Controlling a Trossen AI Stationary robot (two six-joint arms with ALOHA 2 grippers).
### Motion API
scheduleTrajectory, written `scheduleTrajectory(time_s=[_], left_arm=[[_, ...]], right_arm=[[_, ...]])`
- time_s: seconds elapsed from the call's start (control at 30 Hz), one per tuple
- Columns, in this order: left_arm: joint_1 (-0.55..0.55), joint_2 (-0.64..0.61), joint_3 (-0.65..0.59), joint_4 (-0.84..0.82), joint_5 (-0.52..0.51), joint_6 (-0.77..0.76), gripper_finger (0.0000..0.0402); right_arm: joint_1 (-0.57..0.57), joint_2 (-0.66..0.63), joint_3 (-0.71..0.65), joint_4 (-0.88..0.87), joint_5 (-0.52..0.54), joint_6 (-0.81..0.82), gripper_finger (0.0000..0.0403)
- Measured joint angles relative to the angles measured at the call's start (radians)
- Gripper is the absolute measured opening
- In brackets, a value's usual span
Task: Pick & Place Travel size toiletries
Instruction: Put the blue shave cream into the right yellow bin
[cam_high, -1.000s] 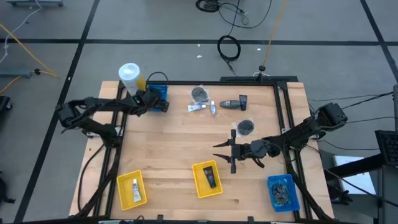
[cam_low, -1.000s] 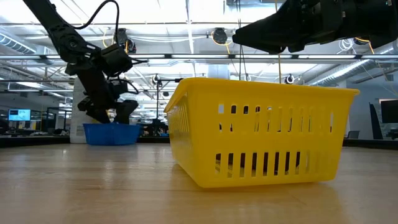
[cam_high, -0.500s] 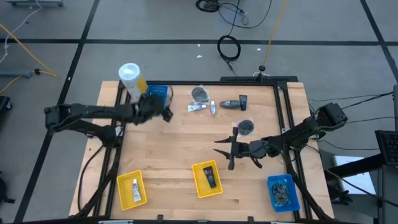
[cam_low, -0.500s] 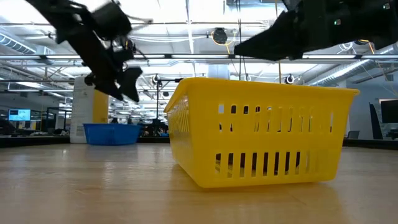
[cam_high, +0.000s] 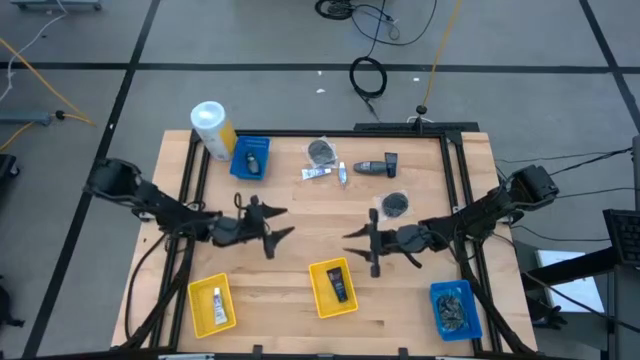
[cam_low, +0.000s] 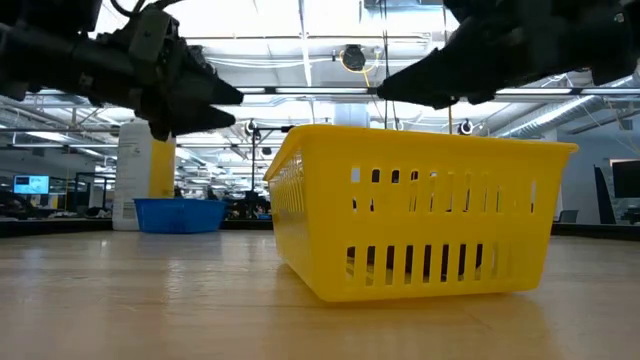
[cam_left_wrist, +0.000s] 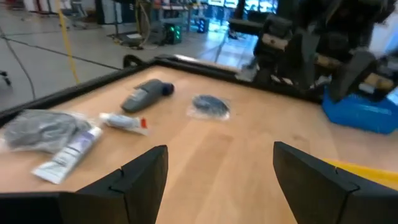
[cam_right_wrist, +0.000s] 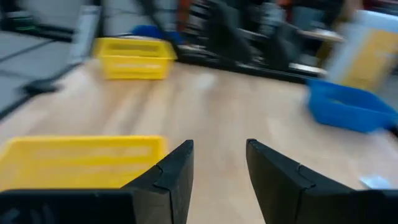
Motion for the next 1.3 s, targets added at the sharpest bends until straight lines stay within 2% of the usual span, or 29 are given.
scheduleTrajectory(time_s=[0.1, 0.2, 0.4, 0.57, 0.67, 0.73, 0.8, 0.9, 1.0, 1.13, 1.3], left_arm=[[-0.004, 0.057, 0.022, 0.016, 0.0, -0.004, 0.0281], [0.003, 0.088, 0.034, 0.015, -0.003, -0.003, 0.028], [0.035, 0.094, 0.035, 0.002, -0.038, -0.004, 0.0279], [0.07, 0.094, 0.035, -0.035, -0.06, -0.023, 0.0277], [0.103, 0.094, 0.035, -0.041, -0.061, -0.034, 0.0282], [0.125, 0.094, 0.035, -0.062, -0.052, -0.059, 0.0284], [0.138, 0.094, 0.035, -0.091, -0.039, -0.098, 0.0283], [0.145, 0.094, 0.035, -0.119, -0.044, -0.104, 0.0275], [0.146, 0.094, 0.035, -0.125, -0.061, -0.102, 0.0265], [0.146, 0.094, 0.035, -0.122, -0.069, -0.089, 0.0252], [0.146, 0.094, 0.035, -0.129, -0.069, -0.085, 0.0246]], right_arm=[[0.001, 0.021, 0.0, 0.049, -0.081, -0.044, 0.0139], [-0.007, 0.049, 0.0, 0.125, -0.035, -0.043, 0.0139], [-0.055, 0.072, 0.0, 0.142, 0.24, 0.0, 0.0156], [-0.063, 0.032, 0.0, 0.139, 0.457, -0.121, 0.02], [-0.065, 0.013, 0.0, 0.045, 0.555, -0.115, 0.0224], [-0.072, 0.011, 0.0, -0.03, 0.537, -0.069, 0.0235], [-0.081, 0.011, 0.0, -0.106, 0.462, -0.006, 0.0241], [-0.118, 0.012, 0.0, -0.162, 0.244, 0.098, 0.0243], [-0.178, 0.025, 0.0, -0.1, 0.064, 0.155, 0.024], [-0.26, 0.061, 0.0, -0.005, 0.077, 0.135, 0.024], [-0.414, 0.076, 0.002, -0.022, 0.102, 0.136, 0.0261]])
